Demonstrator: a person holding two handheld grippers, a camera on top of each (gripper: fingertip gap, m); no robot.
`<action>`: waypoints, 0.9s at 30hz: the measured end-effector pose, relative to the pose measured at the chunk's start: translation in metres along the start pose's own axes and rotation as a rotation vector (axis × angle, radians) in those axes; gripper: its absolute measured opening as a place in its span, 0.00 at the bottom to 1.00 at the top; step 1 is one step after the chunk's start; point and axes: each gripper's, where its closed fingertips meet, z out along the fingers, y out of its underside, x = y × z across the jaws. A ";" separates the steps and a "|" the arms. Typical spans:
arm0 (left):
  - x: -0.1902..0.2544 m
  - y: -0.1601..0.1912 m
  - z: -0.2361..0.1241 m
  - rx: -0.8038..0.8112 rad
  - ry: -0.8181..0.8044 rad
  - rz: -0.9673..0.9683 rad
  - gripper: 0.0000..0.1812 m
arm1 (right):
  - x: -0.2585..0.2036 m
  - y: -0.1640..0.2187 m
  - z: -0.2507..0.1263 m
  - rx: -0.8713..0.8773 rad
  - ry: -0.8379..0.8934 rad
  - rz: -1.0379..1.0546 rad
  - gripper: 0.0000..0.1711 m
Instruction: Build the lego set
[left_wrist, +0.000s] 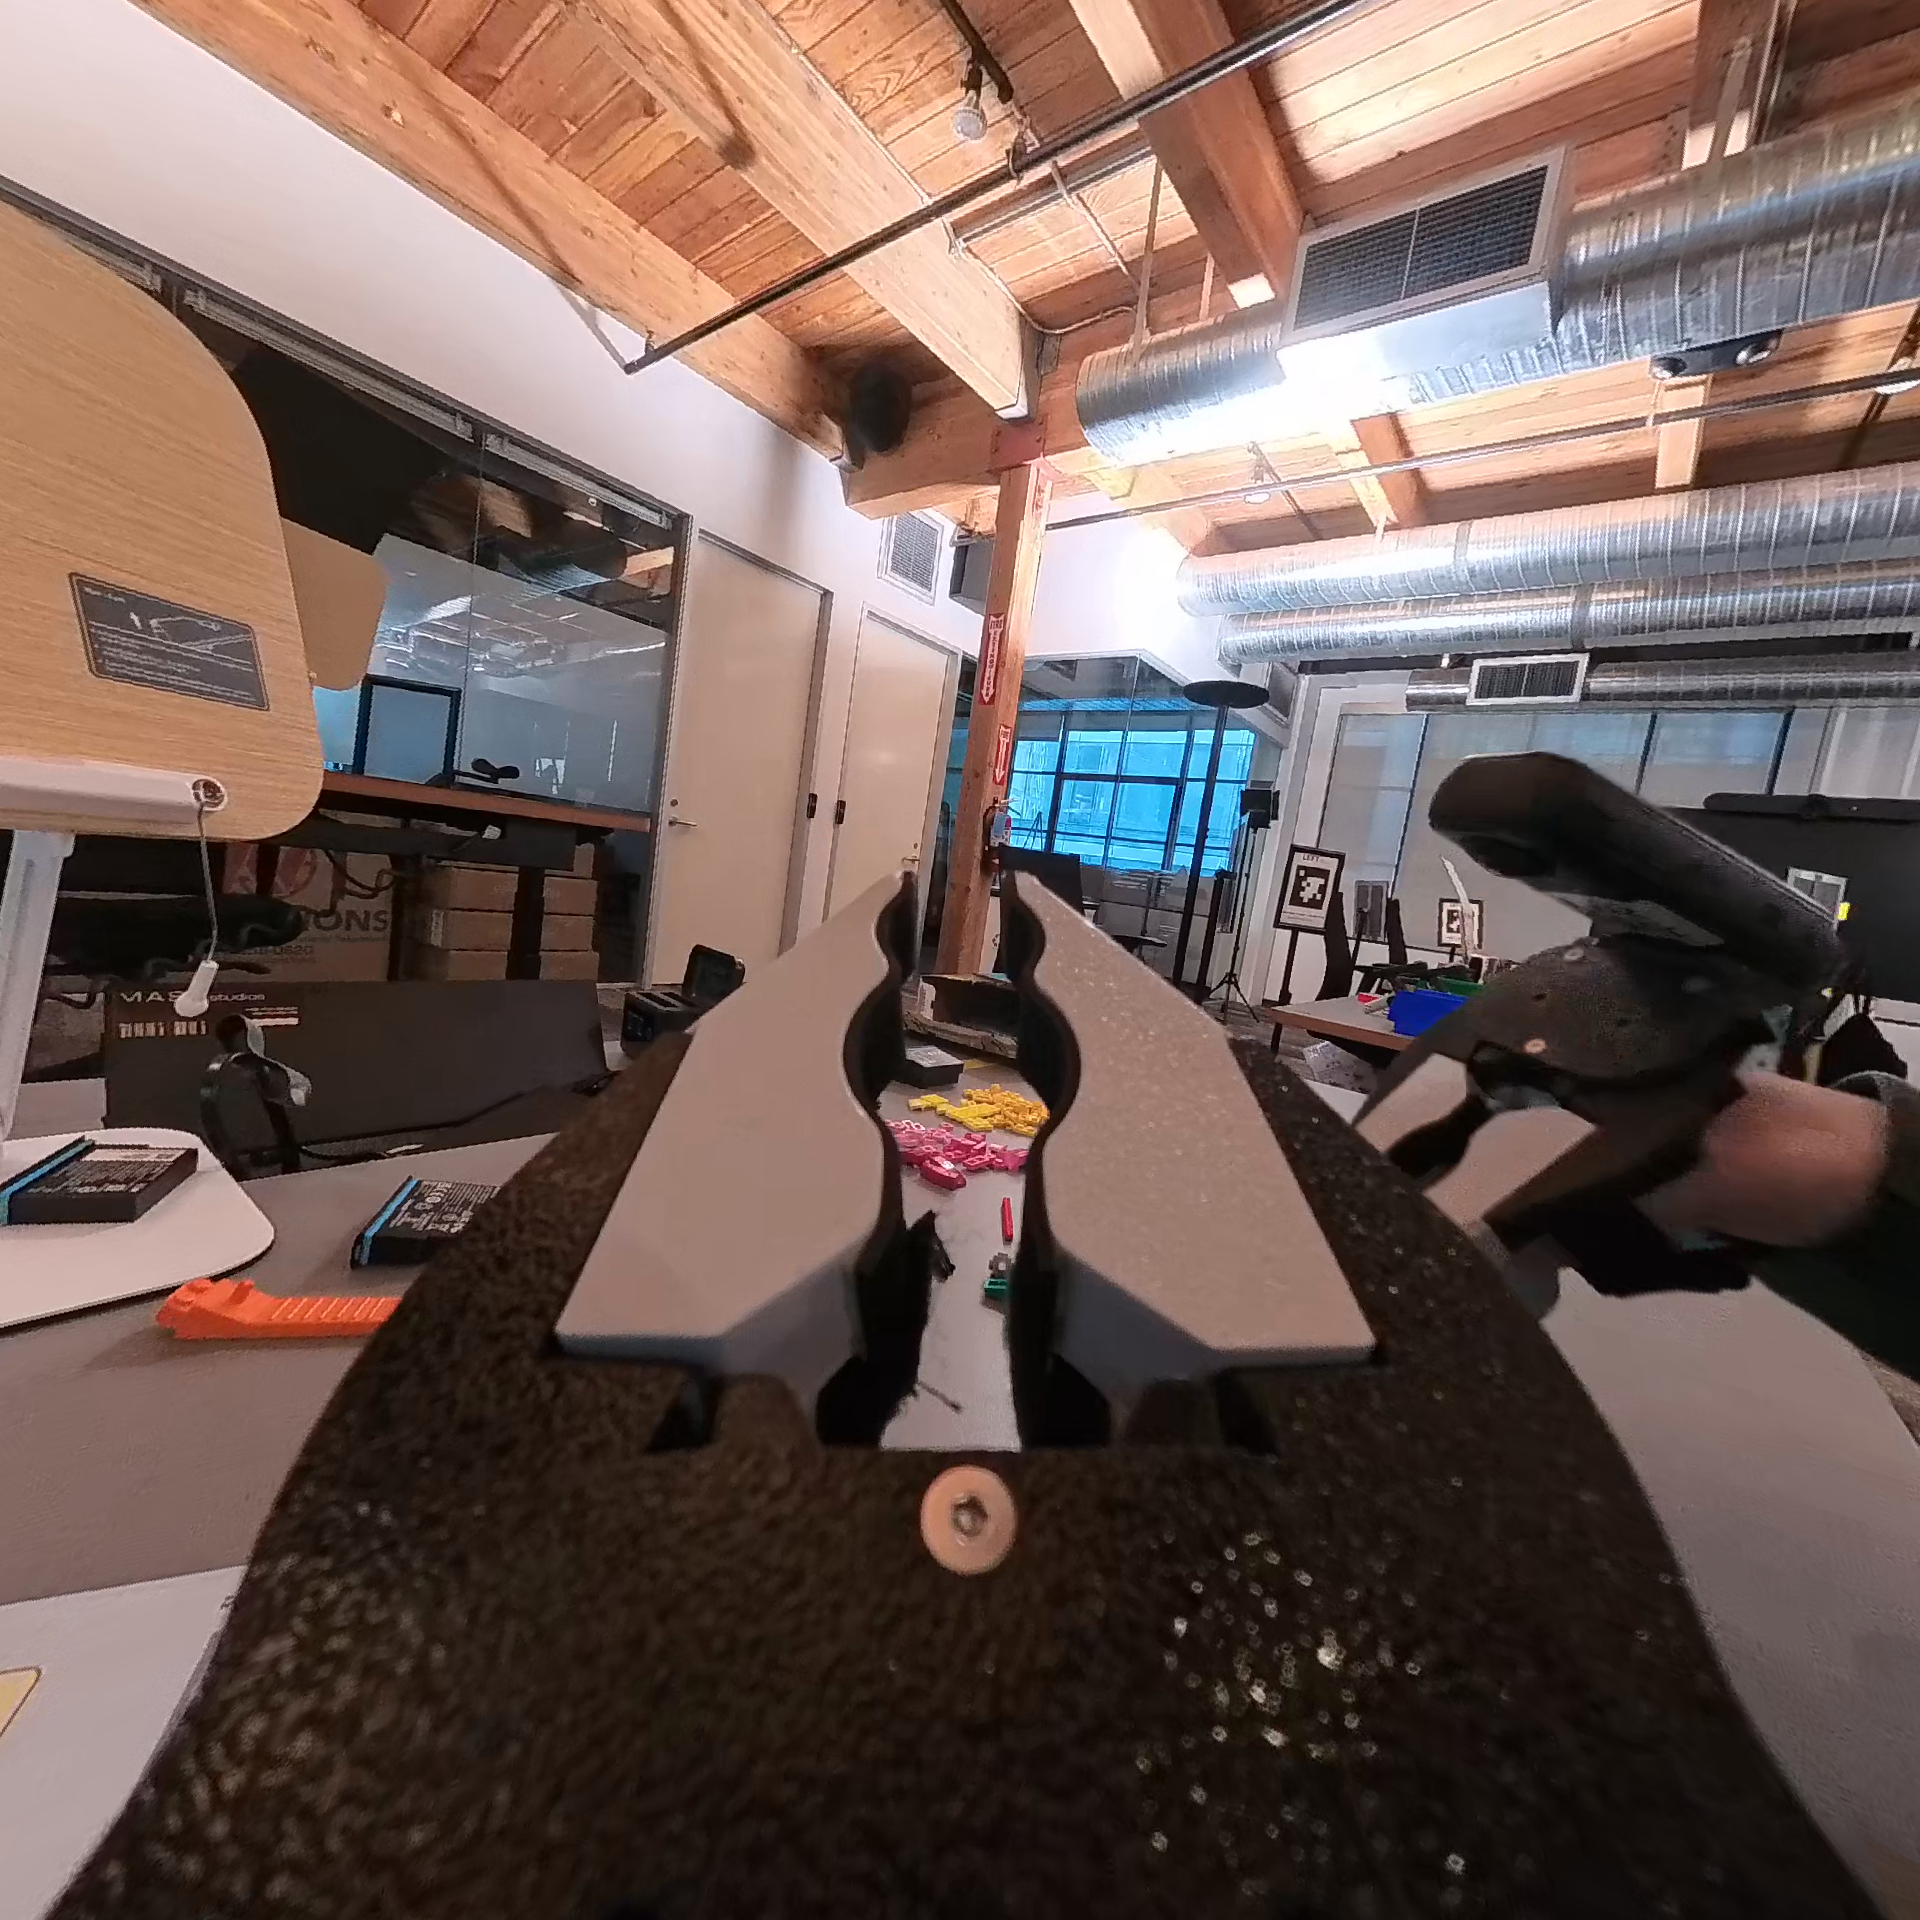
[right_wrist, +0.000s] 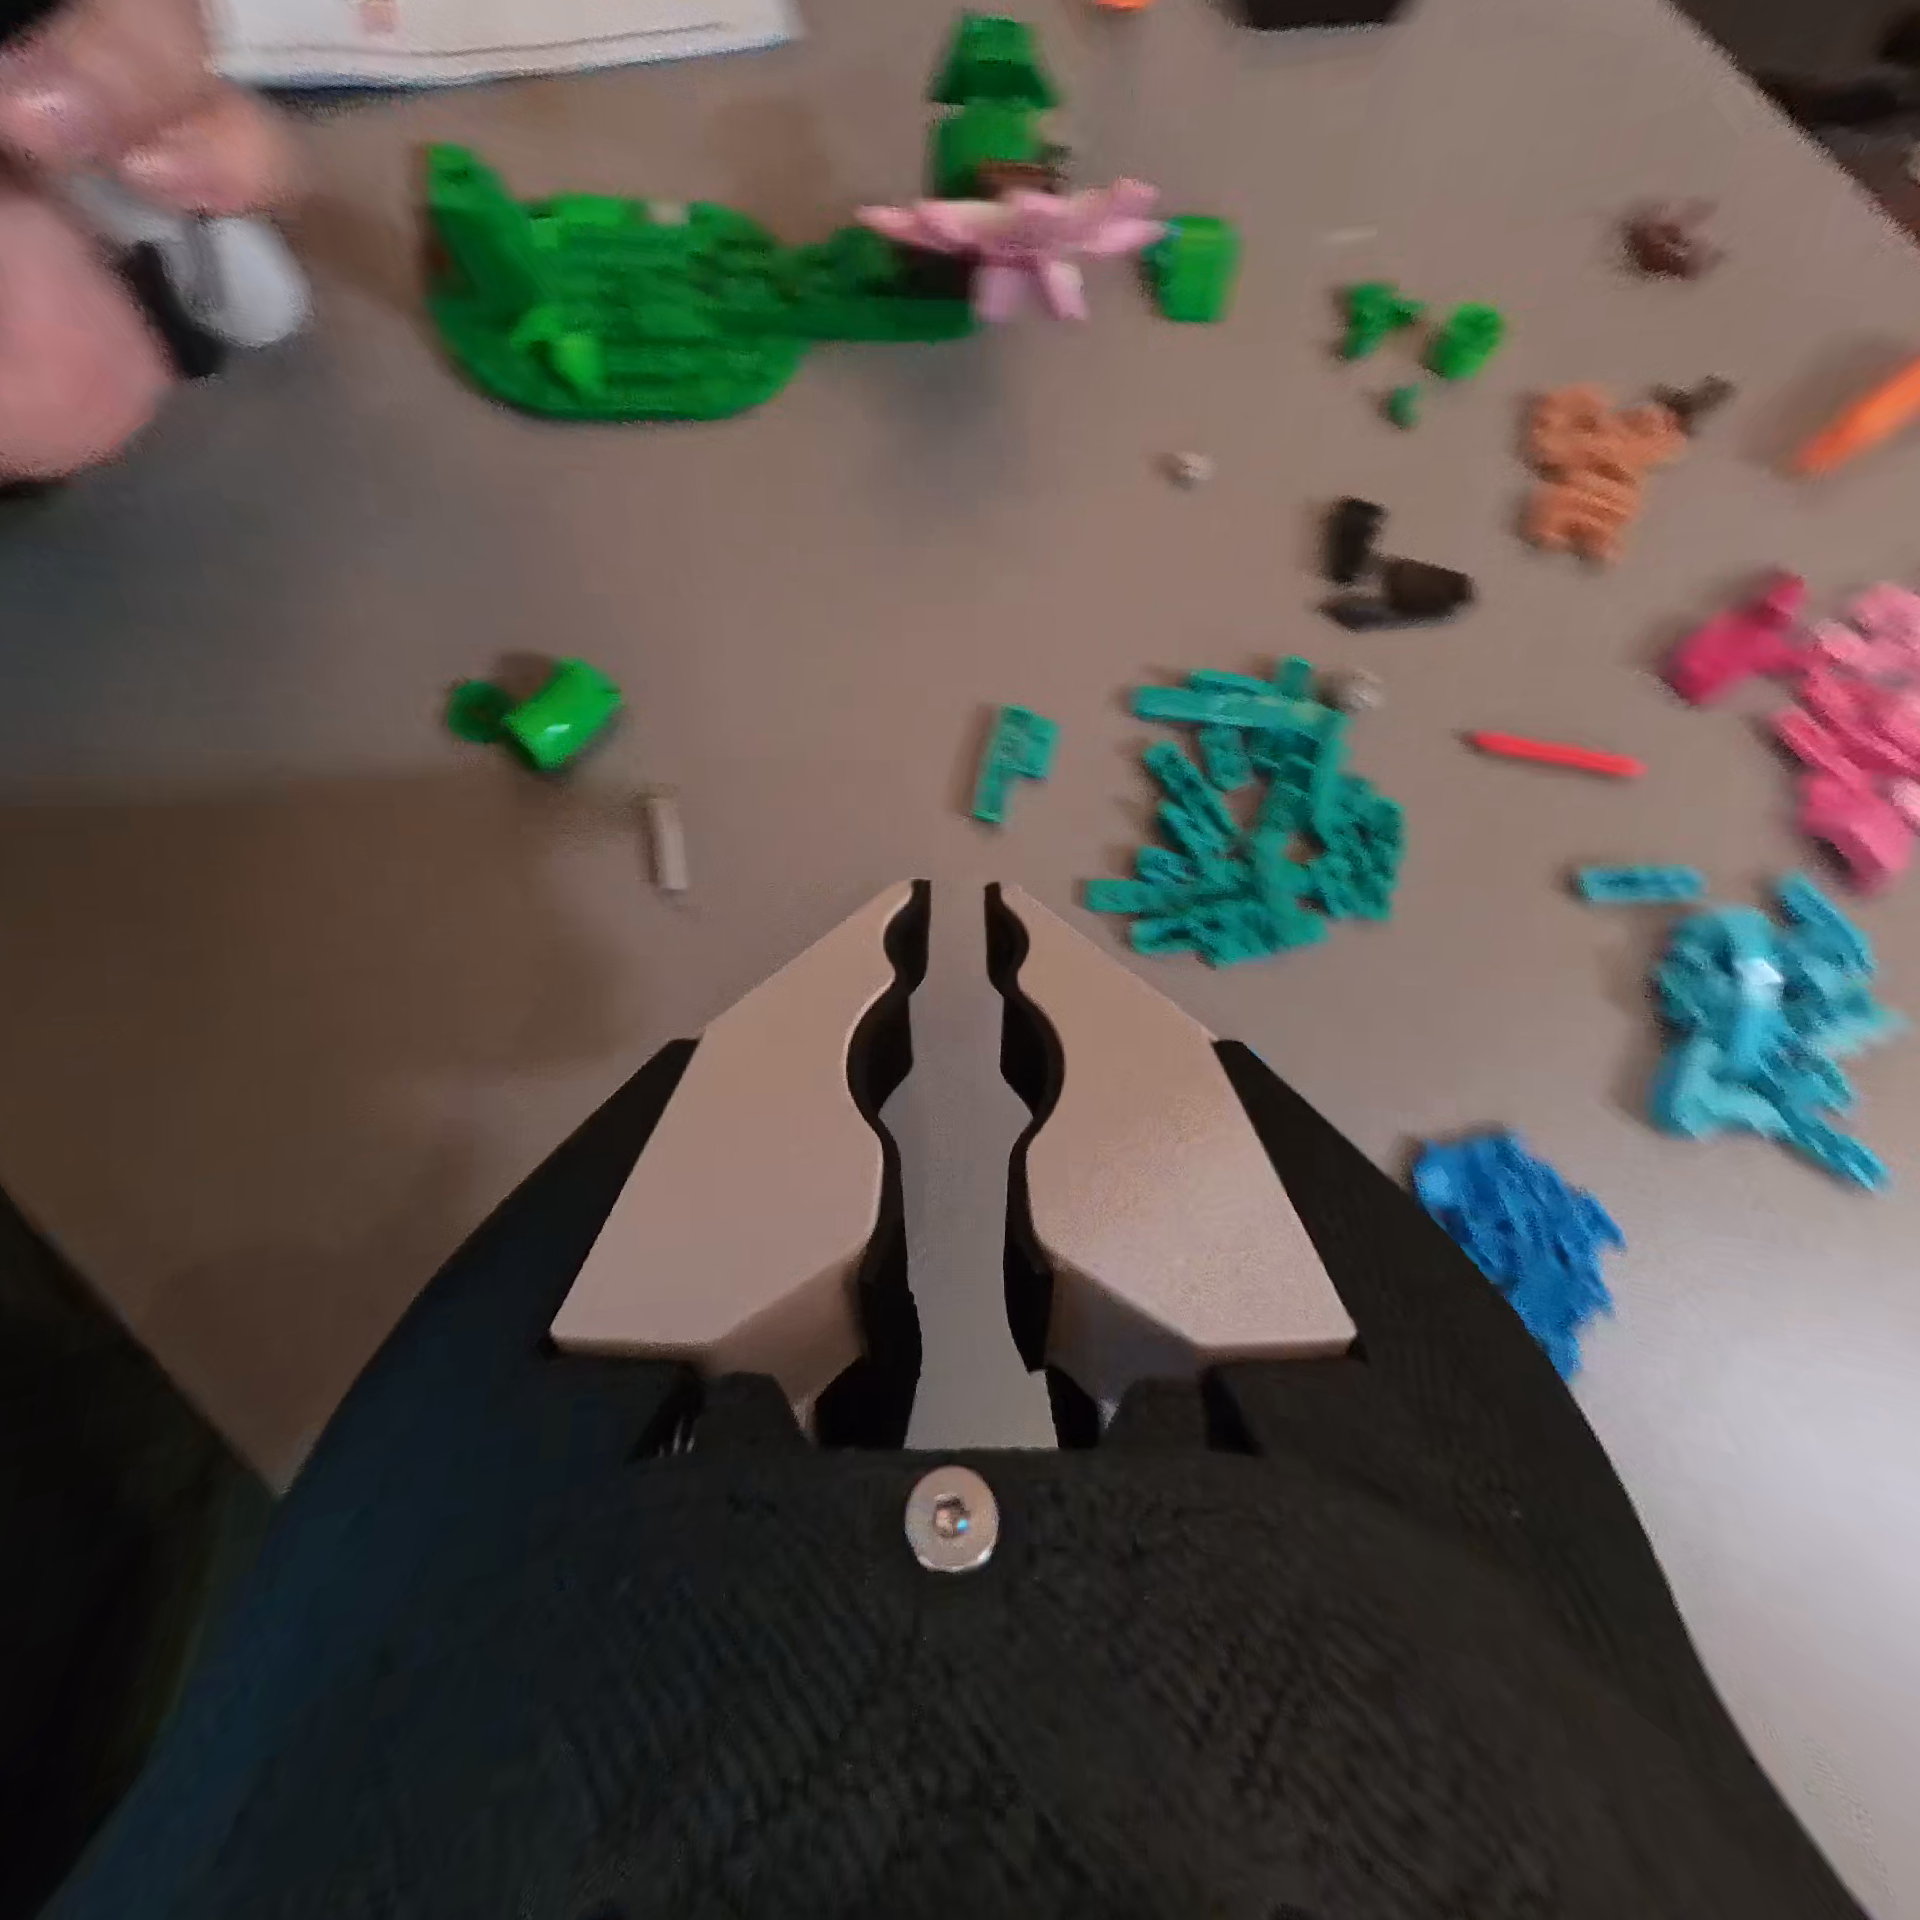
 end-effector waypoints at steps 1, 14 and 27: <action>0.000 0.000 0.000 0.002 -0.001 -0.001 0.07 | 0.015 0.004 -0.005 0.006 0.056 0.047 0.05; 0.001 0.003 0.001 -0.009 0.001 -0.005 0.07 | 0.097 0.005 -0.005 0.206 0.139 0.425 0.03; 0.003 -0.002 0.001 0.004 0.010 -0.002 0.07 | 0.157 -0.006 0.079 -0.183 0.172 0.625 0.15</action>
